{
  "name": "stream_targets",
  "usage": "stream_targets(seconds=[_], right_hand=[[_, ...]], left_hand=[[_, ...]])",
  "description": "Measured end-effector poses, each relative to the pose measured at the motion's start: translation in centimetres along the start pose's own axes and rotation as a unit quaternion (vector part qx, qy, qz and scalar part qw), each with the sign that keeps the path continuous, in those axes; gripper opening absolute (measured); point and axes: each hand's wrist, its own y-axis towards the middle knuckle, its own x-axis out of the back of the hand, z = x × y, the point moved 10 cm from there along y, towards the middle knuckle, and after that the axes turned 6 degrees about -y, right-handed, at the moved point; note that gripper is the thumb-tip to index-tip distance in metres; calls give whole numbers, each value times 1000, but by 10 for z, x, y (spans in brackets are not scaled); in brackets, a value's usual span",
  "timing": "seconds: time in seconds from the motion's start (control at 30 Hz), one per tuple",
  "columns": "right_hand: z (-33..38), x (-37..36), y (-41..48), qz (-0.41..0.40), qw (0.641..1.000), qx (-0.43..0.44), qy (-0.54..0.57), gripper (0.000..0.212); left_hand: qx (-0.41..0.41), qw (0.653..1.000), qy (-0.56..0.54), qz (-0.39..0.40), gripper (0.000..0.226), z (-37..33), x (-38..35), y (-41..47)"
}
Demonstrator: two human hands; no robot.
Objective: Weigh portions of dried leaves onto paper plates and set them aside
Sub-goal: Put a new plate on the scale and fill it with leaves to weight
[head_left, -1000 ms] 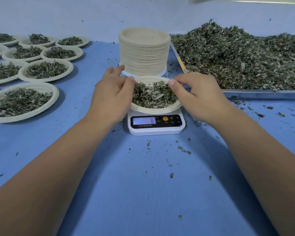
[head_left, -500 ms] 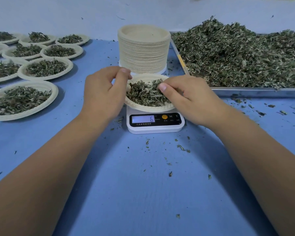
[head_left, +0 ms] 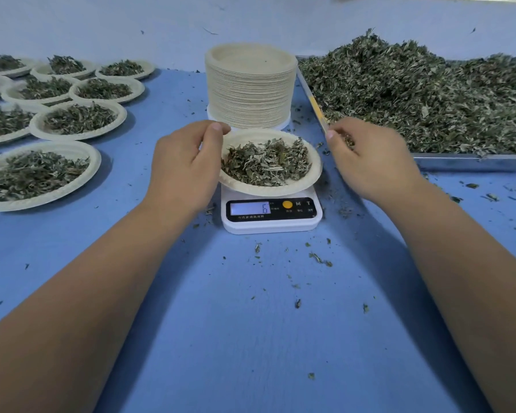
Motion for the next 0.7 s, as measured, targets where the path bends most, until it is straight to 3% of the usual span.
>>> stream_targets(seconds=[0.13, 0.3, 0.4, 0.47, 0.57, 0.7], right_hand=[[-43, -35, -1, 137, 976, -62, -157, 52], [-48, -44, 2, 132, 973, -50, -184, 40], [-45, -37, 5, 80, 984, -44, -150, 26], [-48, -30, 9, 51, 984, -64, -157, 36], [-57, -36, 9, 81, 967, -80, -228, 45], [-56, -45, 10, 132, 966, -75, -210, 51]], left_hand=[[62, 998, -20, 0, 46, 20, -1, 5], [171, 981, -92, 17, 45, 54, -13, 5], [195, 974, -112, 9, 37, 57, -12, 5], [188, 977, -103, 15, 31, 55, -12, 5], [177, 979, -101, 15, 28, 53, -13, 5], [160, 981, -108, 13, 27, 51, -15, 8]])
